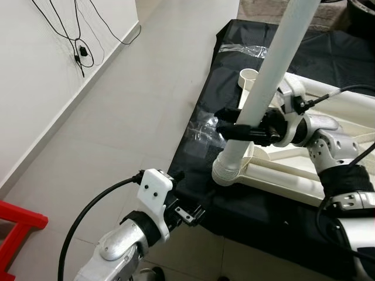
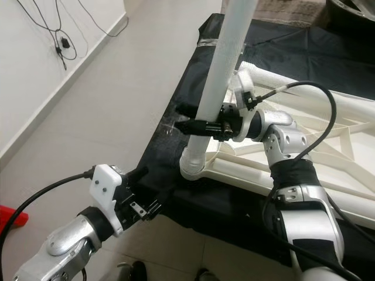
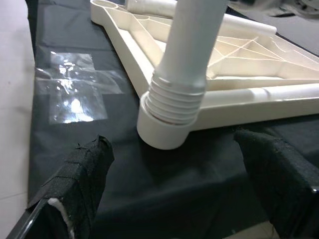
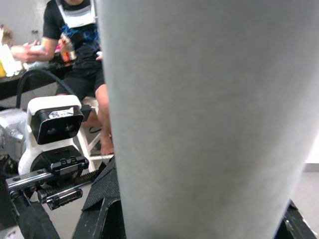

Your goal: Building children table

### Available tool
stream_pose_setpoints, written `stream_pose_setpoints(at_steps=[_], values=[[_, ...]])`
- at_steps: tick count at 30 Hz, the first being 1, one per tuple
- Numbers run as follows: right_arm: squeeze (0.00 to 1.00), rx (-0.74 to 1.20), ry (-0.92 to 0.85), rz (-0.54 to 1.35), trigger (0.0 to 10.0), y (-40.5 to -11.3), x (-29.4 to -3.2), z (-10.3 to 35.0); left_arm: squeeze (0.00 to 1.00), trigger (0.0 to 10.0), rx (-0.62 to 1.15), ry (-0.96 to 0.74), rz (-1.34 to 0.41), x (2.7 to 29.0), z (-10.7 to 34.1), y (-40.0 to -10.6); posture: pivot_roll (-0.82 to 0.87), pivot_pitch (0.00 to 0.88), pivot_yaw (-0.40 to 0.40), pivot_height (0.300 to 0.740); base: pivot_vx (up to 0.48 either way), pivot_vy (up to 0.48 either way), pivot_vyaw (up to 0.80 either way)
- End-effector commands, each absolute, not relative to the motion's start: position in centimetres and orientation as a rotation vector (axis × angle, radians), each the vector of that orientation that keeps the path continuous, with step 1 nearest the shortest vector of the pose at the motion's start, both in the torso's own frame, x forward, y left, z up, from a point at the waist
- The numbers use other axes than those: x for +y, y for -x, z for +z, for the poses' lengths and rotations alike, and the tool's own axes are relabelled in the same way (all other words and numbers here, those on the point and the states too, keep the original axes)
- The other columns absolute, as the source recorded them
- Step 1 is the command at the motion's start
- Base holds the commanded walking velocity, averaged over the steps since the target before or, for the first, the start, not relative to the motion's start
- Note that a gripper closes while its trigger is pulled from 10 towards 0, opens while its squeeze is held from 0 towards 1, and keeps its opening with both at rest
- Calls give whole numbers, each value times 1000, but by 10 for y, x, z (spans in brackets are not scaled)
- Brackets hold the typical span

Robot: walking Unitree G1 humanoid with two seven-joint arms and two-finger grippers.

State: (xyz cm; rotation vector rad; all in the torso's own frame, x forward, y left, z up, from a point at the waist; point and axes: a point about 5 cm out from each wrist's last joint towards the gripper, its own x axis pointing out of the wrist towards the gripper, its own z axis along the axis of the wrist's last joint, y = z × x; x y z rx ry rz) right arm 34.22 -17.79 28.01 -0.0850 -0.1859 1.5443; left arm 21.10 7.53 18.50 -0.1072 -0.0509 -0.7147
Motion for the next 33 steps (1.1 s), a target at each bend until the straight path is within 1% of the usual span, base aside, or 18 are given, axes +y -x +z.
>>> stream_pose_setpoints(at_steps=[1, 10, 12, 17, 25, 31, 33], values=[[0, -130, 122, 1580, 10000, -340, -175, 269, 0, 10000, -25, 119, -750, 73, 182, -204, 131, 271, -14, 740, 0, 0, 0], [0, -123, 165, 1552, 10000, -345, -171, 266, 0, 10000, -25, 120, -757, 71, 183, -203, 132, 268, -19, 740, 0, 0, 0], [0, -98, 197, 1503, 10000, -350, -171, 262, 0, 10000, -24, 119, -751, 71, 183, -202, 131, 266, -22, 740, 0, 0, 0], [0, -77, 232, 1473, 10000, -354, -170, 258, 0, 10000, -24, 120, -749, 70, 183, -201, 128, 259, -26, 740, 0, 0, 0], [0, -56, 253, 1498, 10000, -353, -168, 255, 0, 10000, -24, 124, -750, 69, 182, -199, 127, 252, -30, 740, 0, 0, 0], [0, -43, 334, 1466, 10000, -355, -162, 249, 0, 10000, -26, 120, -750, 69, 182, -199, 125, 244, -32, 740, 0, 0, 0], [0, -48, 357, 1423, 10000, -358, -160, 248, 0, 10000, -27, 118, -749, 68, 182, -199, 124, 239, -31, 740, 0, 0, 0]])
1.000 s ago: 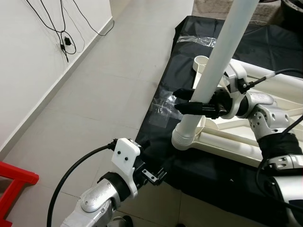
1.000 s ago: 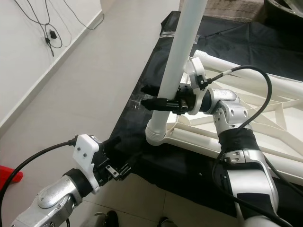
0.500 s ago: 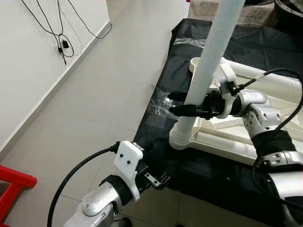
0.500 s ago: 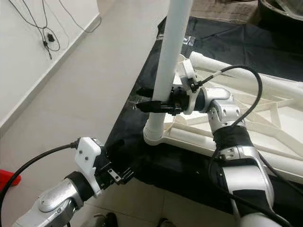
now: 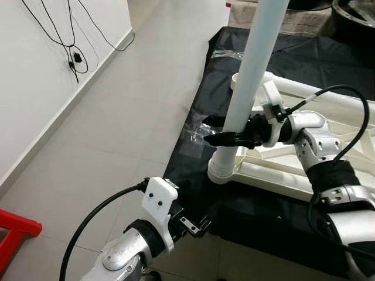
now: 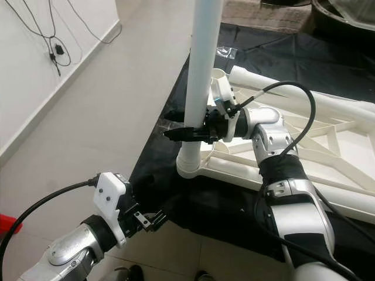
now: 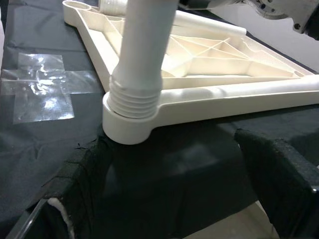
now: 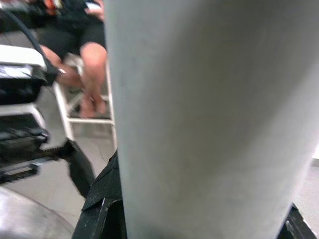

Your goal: Building children table

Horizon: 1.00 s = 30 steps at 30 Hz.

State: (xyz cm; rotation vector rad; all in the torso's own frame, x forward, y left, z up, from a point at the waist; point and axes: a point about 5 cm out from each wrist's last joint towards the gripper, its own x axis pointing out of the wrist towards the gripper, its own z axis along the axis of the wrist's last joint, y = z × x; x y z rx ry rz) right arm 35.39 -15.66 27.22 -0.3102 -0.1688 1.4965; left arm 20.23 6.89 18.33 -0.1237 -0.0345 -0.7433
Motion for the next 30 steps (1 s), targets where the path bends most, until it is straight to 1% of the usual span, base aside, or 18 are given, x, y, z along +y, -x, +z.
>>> stream_pose_setpoints(at_steps=[1, 5, 6, 9, 10, 15, 16, 17, 27, 29, 30], values=[[0, -48, 357, 1423, 10000, -358, -160, 248, 0, 10000, -27, 118, -749, 68, 182, -199, 124, 239, -31, 740, 0, 0, 0], [0, -51, 340, 1308, 10000, -364, -161, 248, 0, 10000, -32, 116, -746, 69, 182, -201, 119, 235, -30, 740, 0, 0, 0], [0, -51, 340, 1308, 10000, -364, -161, 248, 0, 10000, -32, 116, -746, 69, 182, -201, 119, 235, -30, 740, 0, 0, 0], [0, -42, 303, 1190, 10000, -371, -163, 247, 0, 10000, -35, 113, -741, 69, 183, -203, 118, 238, -31, 740, 0, 0, 0], [0, -42, 303, 1190, 10000, -371, -163, 247, 0, 10000, -35, 113, -741, 69, 183, -203, 118, 238, -31, 740, 0, 0, 0], [0, -63, 217, 1025, 10000, -382, -166, 249, 0, 10000, -38, 109, -728, 70, 182, -204, 117, 240, -35, 740, 0, 0, 0], [0, -63, 217, 1025, 10000, -382, -166, 249, 0, 10000, -38, 109, -728, 70, 182, -204, 117, 240, -35, 740, 0, 0, 0], [0, -62, 176, 983, 10000, -384, -166, 248, 0, 10000, -39, 108, -727, 71, 182, -205, 117, 240, -33, 740, 0, 0, 0], [0, -82, 91, 858, 10000, -386, -160, 239, 0, 10000, -40, 101, -718, 73, 182, -208, 120, 243, -31, 740, 0, 0, 0], [0, -90, 72, 768, 10000, -388, -159, 234, 0, 10000, -41, 97, -717, 74, 182, -208, 116, 245, -29, 740, 0, 0, 0], [0, -90, 72, 768, 10000, -388, -159, 234, 0, 10000, -41, 97, -717, 74, 182, -208, 116, 245, -29, 740, 0, 0, 0]])
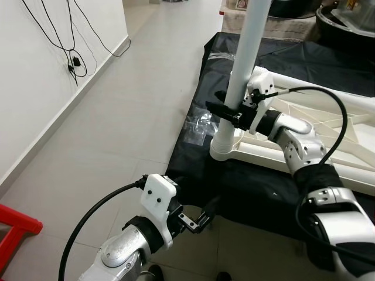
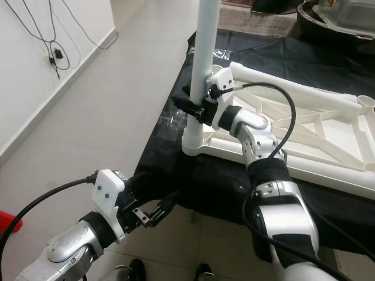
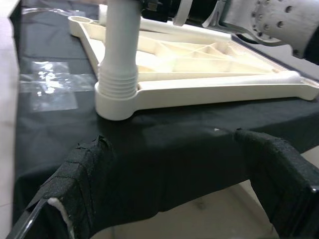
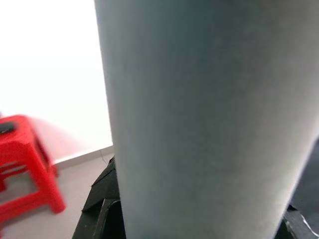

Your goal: Building children table

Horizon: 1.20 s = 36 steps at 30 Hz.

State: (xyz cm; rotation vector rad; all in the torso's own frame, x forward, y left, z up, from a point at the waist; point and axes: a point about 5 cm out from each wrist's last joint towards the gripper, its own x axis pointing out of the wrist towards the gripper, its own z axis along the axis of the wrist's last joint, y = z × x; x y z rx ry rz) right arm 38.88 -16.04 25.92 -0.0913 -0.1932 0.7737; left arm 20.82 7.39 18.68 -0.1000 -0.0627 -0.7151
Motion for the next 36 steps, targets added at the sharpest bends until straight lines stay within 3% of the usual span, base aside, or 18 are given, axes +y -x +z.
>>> stream_pose_setpoints(at_steps=[1, 12, 13, 15, 17, 20, 24, 30, 33, 36], values=[[0, -98, 72, 718, 10000, -390, -158, 233, 0, 10000, -41, 96, -717, 74, 182, -209, 115, 244, -29, 740, 0, 0, 0], [0, -63, 37, 415, 10000, -402, -163, 228, 0, 10000, -45, 93, -713, 74, 182, -210, 116, 244, -29, 740, 0, 0, 0], [0, -51, 13, 295, 10000, -406, -168, 227, 0, 10000, -45, 91, -711, 75, 182, -210, 117, 246, -31, 740, 0, 0, 0], [0, -51, 13, 295, 10000, -406, -168, 227, 0, 10000, -45, 91, -711, 75, 182, -210, 117, 246, -31, 740, 0, 0, 0], [0, -44, -5, 80, 10000, -409, -171, 228, 0, 10000, -46, 89, -711, 75, 182, -211, 118, 247, -28, 740, 0, 0, 0], [0, -62, 37, -75, 10000, -410, -169, 232, 0, 10000, -49, 88, -711, 75, 182, -212, 117, 245, -31, 740, 0, 0, 0], [0, -64, 53, -132, 10000, -410, -169, 234, 0, 10000, -50, 87, -711, 75, 182, -212, 118, 244, -31, 740, 0, 0, 0], [0, -90, 50, -514, 10000, -403, -173, 241, 0, 10000, -53, 83, -707, 77, 182, -212, 117, 244, -33, 740, 0, 0, 0], [0, -96, 60, -572, 10000, -401, -173, 242, 0, 10000, -53, 83, -707, 77, 182, -212, 117, 244, -33, 740, 0, 0, 0], [0, -31, 38, -827, 10000, -391, -172, 237, 0, 10000, -54, 81, -706, 78, 181, -213, 123, 233, -32, 740, 0, 0, 0]])
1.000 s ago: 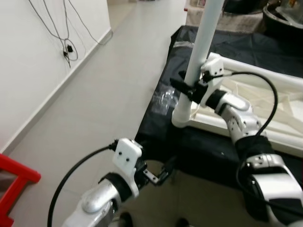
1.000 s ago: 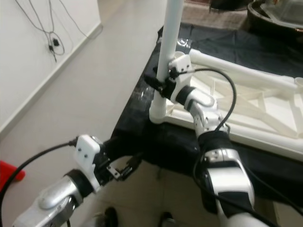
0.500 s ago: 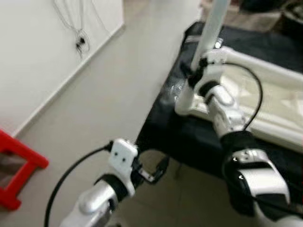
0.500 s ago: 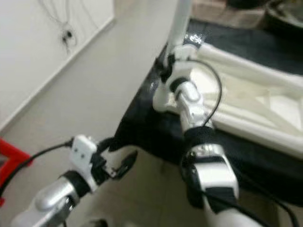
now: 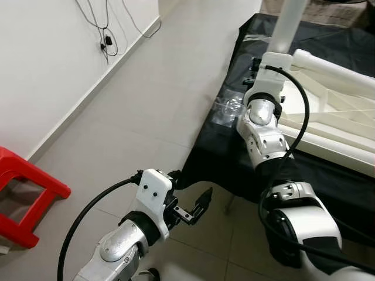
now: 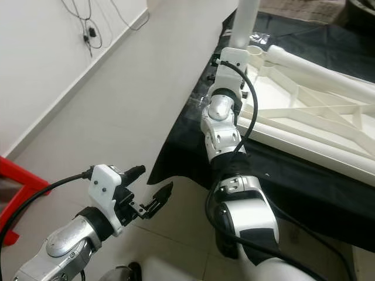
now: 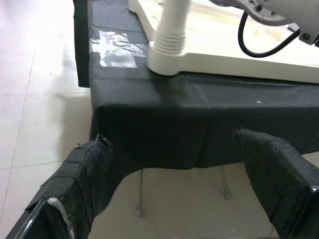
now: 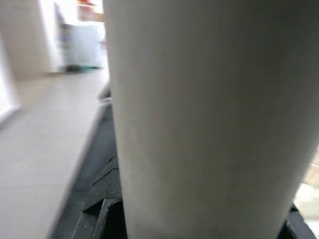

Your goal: Building children table

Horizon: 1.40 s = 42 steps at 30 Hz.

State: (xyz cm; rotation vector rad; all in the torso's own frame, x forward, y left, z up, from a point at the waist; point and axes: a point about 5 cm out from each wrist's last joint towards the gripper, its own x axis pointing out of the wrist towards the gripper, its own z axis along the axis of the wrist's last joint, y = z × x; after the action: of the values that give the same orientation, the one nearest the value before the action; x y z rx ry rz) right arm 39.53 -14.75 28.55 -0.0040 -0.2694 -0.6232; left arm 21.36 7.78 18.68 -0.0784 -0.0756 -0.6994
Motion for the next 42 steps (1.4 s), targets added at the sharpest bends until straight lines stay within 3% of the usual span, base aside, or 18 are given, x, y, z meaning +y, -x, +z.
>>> stream_pose_setpoints(at_steps=[1, 5, 15, 23, 31, 35, 40, 41, 42], values=[[0, -31, 38, -827, 10000, -391, -172, 237, 0, 10000, -54, 81, -706, 78, 181, -213, 123, 233, -32, 740, 0, 0, 0], [0, 39, -22, -950, 10000, -386, -170, 232, 0, 10000, -54, 80, -709, 77, 181, -213, 120, 225, -34, 740, 0, 0, 0], [0, -15, -200, -998, 10000, -385, -160, 245, 0, 10000, -55, 75, -711, 76, 180, -214, 125, 209, -36, 740, 0, 0, 0], [0, -34, -225, -1051, 10000, -381, -162, 251, 0, 10000, -54, 72, -712, 77, 179, -216, 120, 204, -33, 740, 0, 0, 0], [0, -172, -193, -941, 10000, -382, -152, 272, 0, 10000, -55, 73, -715, 77, 179, -217, 122, 204, -31, 740, 0, 0, 0], [0, -434, -195, -815, 10000, -375, -150, 319, 0, 10000, -60, 76, -709, 78, 179, -222, 116, 189, -26, 740, 0, 0, 0], [0, -538, -201, -756, 10000, -368, -152, 341, 0, 10000, -62, 77, -704, 79, 179, -225, 114, 184, -24, 740, 0, 0, 0], [0, -563, -232, -679, 10000, -366, -150, 347, 914, 10000, -65, 74, -694, 80, 179, -227, 112, 179, -23, 740, 0, 0, 0], [0, -601, -258, -544, 10000, -365, -145, 352, 1000, 10000, -65, 88, -676, 82, 180, -231, 109, 174, -20, 740, 0, 0, 0]])
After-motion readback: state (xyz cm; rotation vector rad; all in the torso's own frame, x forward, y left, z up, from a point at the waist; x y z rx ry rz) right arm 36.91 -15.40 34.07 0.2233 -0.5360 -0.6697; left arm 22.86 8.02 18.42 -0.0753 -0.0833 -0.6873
